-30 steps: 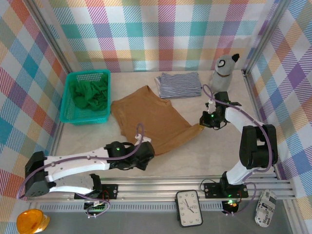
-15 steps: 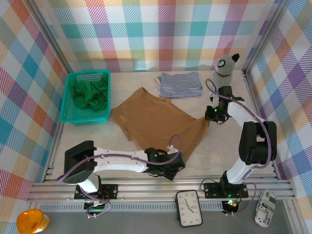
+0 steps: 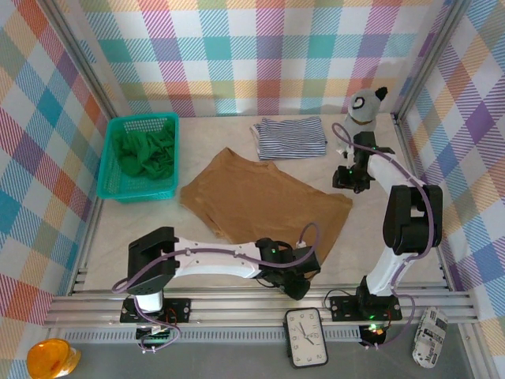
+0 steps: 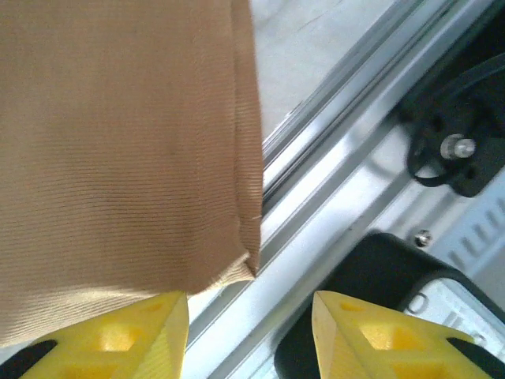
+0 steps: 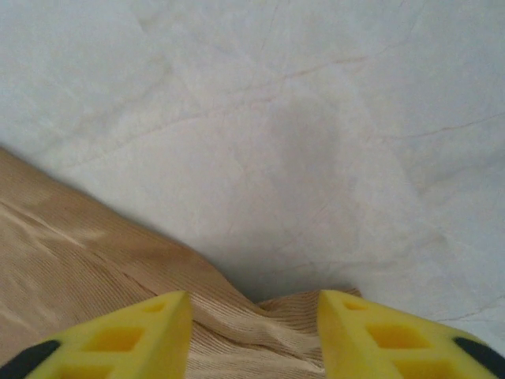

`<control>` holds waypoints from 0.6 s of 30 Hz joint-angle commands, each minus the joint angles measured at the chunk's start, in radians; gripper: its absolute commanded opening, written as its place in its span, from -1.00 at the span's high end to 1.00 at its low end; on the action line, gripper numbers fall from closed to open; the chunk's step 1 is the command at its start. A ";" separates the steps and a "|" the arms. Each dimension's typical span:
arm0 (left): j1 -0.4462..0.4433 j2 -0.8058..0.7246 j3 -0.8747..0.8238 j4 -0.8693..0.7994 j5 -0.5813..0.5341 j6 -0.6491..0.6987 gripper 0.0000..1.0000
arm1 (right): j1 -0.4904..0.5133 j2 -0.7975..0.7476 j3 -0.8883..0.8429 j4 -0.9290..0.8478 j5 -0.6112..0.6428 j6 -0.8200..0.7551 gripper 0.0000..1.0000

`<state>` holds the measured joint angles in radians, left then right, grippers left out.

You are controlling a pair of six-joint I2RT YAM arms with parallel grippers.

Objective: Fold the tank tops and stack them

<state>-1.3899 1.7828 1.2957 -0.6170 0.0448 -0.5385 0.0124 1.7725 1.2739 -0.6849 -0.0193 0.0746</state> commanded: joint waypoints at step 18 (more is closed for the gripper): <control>0.740 -0.290 -0.374 -0.080 -0.166 0.123 0.06 | 0.183 -0.075 -0.329 0.278 -0.317 0.277 -0.24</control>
<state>-0.6682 1.4586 0.9482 -0.6811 -0.1173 -0.4438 0.2024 1.6512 0.9188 -0.4507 -0.3813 0.3584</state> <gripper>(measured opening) 0.473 0.616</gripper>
